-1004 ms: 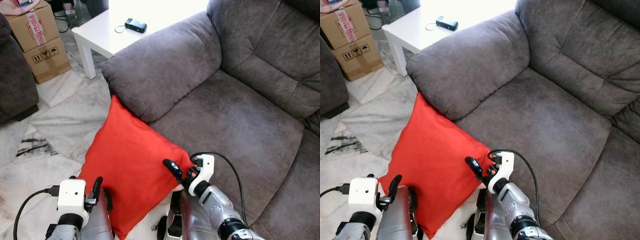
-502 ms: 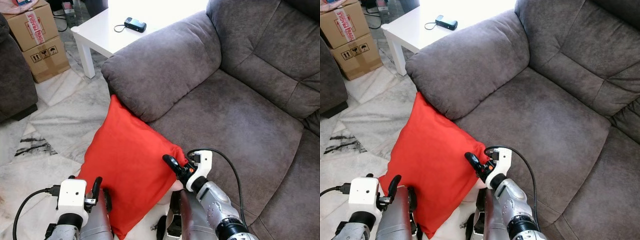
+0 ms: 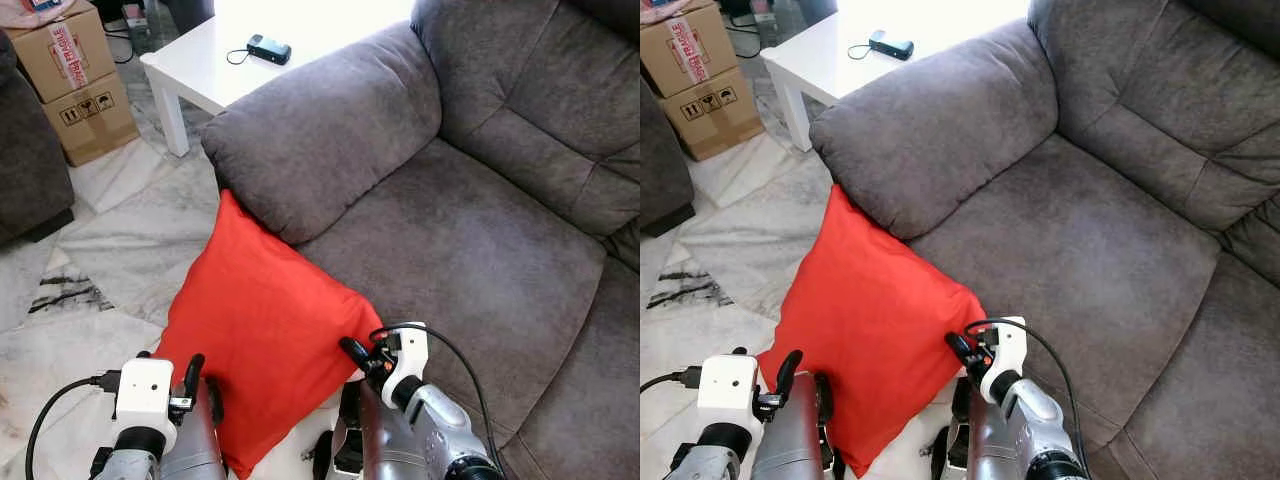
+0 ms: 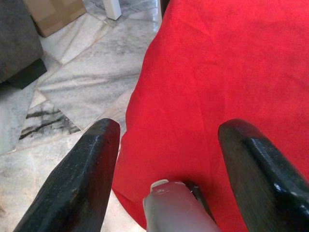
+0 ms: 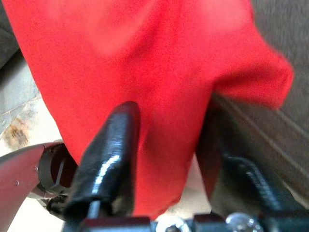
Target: Move the pillow to the sofa from floor
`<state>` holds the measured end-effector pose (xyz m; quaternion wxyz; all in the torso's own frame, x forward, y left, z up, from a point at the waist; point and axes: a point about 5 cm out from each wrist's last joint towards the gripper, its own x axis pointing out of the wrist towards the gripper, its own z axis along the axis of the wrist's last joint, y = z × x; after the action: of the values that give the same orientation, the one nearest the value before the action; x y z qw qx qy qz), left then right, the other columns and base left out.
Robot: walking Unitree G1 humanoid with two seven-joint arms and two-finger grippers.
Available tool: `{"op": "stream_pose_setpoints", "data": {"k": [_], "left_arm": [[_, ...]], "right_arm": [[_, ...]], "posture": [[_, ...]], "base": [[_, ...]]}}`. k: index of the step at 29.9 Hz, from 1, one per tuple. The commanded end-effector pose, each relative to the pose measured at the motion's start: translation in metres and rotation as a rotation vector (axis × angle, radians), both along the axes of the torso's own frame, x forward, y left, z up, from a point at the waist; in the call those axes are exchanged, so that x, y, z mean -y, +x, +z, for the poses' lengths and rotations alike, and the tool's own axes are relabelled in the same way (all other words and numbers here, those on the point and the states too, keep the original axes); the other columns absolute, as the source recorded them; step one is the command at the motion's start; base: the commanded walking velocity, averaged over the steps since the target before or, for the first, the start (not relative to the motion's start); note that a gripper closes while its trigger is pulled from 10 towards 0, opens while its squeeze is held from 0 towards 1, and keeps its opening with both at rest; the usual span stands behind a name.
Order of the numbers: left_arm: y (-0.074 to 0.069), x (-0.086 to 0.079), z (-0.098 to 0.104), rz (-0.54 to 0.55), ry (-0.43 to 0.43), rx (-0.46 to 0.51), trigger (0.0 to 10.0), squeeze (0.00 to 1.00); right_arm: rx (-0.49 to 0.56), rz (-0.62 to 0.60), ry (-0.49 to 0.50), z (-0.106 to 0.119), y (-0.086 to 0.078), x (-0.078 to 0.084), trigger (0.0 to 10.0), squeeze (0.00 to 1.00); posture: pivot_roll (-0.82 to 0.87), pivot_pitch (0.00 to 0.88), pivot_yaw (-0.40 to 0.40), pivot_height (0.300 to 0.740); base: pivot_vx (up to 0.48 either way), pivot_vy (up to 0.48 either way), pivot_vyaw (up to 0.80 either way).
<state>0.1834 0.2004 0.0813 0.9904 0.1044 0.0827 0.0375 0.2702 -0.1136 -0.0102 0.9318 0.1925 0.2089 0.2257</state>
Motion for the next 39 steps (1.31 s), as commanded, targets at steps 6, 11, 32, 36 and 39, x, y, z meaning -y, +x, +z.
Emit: {"op": "stream_pose_setpoints", "data": {"k": [6, 11, 32, 36, 39], "left_arm": [[-0.005, 0.003, -0.002, -0.008, 0.006, -0.018, 10.0, 0.00], [-0.005, 0.004, -0.002, -0.002, 0.003, -0.015, 10.0, 0.00], [0.000, 0.000, -0.003, 0.017, 0.010, -0.006, 10.0, 0.00], [0.002, -0.002, -0.003, 0.023, 0.015, 0.000, 10.0, 0.00], [0.003, -0.003, -0.006, 0.028, 0.018, -0.001, 10.0, 0.00]], "right_arm": [[-0.069, -0.049, 0.008, -0.013, -0.012, 0.010, 0.0, 0.00], [-0.073, -0.059, 0.024, -0.013, -0.010, 0.011, 0.0, 0.00], [-0.024, -0.098, 0.157, 0.008, 0.010, 0.004, 0.0, 0.00], [-0.030, -0.125, 0.169, 0.009, 0.012, 0.003, 0.0, 0.00], [-0.044, -0.129, 0.162, 0.006, 0.011, 0.003, 0.0, 0.00]], "posture": [[0.19, 0.290, -0.217, 0.603], [0.19, 0.293, -0.221, 0.603], [0.23, 0.264, -0.228, 0.603], [0.24, 0.241, -0.230, 0.603], [0.25, 0.202, -0.235, 0.603]], "base": [[0.000, 0.000, 0.00], [0.000, 0.000, 0.00], [0.000, 0.000, 0.00], [0.000, 0.000, 0.00], [0.000, 0.000, 0.00]]}}
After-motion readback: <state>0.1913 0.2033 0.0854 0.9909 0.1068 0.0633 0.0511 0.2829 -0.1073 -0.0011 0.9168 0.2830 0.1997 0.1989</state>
